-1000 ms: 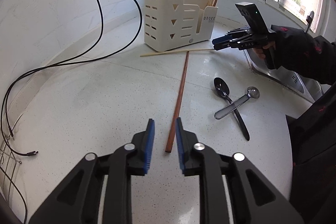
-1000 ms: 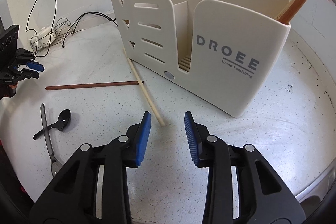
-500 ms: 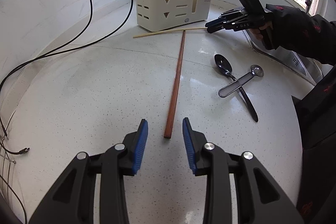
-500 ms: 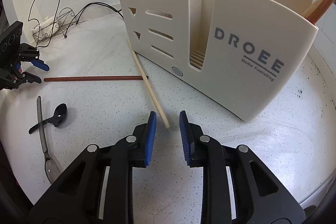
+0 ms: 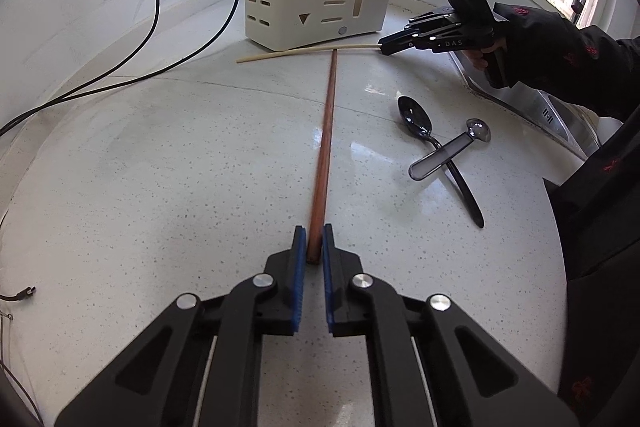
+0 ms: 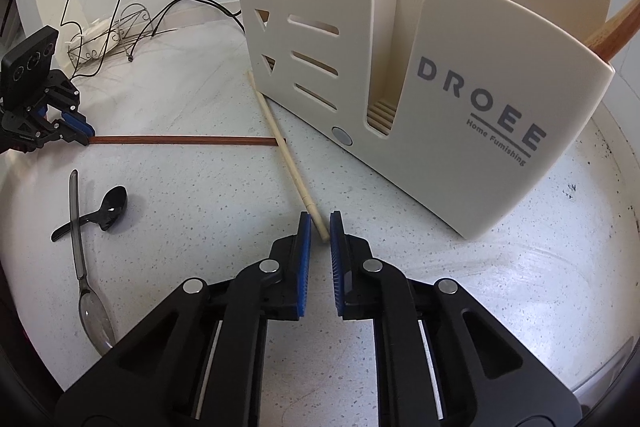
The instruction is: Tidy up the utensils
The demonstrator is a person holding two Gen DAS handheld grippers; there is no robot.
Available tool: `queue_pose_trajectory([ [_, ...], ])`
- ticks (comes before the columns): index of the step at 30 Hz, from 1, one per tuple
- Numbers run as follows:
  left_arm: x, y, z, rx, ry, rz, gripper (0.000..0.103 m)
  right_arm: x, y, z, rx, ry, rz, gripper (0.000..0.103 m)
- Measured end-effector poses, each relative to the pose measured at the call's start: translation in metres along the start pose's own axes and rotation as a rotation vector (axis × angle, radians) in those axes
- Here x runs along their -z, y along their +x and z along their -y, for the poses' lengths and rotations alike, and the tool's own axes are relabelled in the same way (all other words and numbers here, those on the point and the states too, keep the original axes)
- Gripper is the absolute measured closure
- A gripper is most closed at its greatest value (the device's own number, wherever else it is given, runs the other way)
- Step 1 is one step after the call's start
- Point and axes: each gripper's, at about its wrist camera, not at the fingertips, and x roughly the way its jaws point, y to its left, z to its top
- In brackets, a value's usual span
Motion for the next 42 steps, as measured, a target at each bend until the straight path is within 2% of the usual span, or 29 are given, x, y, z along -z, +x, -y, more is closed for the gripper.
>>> queue_pose_trajectory([
  [5, -0.002, -0.012, 0.002, 0.002, -0.008, 0.031, 0.096, 0.001, -0.006, -0.002, -0.022, 0.009, 0.011, 0.095],
  [13, -0.011, -0.052, 0.011, -0.026, -0.040, 0.168, 0.096, -0.003, -0.038, -0.008, -0.046, 0.058, 0.133, 0.096],
  [17, -0.012, -0.060, 0.018, -0.032, -0.044, 0.194, 0.096, -0.003, -0.049, -0.015, -0.045, 0.050, 0.155, 0.096],
  [28, -0.024, -0.082, 0.025, -0.072, -0.113, 0.322, 0.096, 0.003, -0.105, -0.018, -0.007, 0.129, 0.302, 0.097],
  [35, -0.038, -0.086, 0.030, -0.095, -0.128, 0.369, 0.096, 0.001, -0.124, -0.020, 0.040, 0.190, 0.404, 0.098],
  [42, -0.057, -0.091, 0.034, -0.125, -0.142, 0.400, 0.097, -0.005, -0.136, -0.021, 0.072, 0.207, 0.450, 0.098],
])
